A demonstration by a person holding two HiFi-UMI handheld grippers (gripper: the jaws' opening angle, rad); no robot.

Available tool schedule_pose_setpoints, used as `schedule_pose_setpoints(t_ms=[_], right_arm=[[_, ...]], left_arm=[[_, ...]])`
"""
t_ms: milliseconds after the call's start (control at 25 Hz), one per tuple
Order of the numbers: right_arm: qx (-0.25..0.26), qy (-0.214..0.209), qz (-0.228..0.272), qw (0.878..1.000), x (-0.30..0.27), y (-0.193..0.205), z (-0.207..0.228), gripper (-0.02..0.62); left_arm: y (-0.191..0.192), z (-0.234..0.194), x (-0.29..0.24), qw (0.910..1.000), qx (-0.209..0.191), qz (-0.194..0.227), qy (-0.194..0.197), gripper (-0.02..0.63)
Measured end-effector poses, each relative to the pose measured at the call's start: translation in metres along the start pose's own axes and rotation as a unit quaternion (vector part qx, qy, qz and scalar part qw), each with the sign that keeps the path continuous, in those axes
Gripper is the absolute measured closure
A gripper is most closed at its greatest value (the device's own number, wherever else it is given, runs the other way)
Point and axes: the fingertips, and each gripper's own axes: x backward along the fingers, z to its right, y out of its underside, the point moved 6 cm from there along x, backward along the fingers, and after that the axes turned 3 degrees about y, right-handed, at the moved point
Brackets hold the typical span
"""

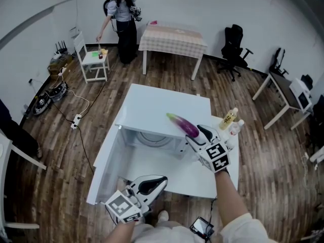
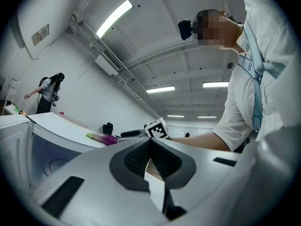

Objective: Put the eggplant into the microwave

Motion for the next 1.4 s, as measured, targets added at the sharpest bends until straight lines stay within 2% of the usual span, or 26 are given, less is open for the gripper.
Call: schedule_pose_setpoints(t_ms=[880,1000,1400], right_arm=[[0.021,-0.009,-0.032,0.999,-0.027,0.017,0.008,0.341],[0.032,-0.007,-0.042,0.999,-0.027,0.021,0.007,0.365],[0.027,0.002,-0.012,1.000,-0.022,0.013,0.004,0.370]], left_arm=[[0.004,-0.005,-0.007,1.0000,0.000,-0.006,-0.004,0.606],[0.003,-0.004,-0.007,1.0000,0.000,-0.006,-0.006,0.606],[0.003,-0.005,-0.006,1.0000,0.000,-0.004,-0.007,0.606]])
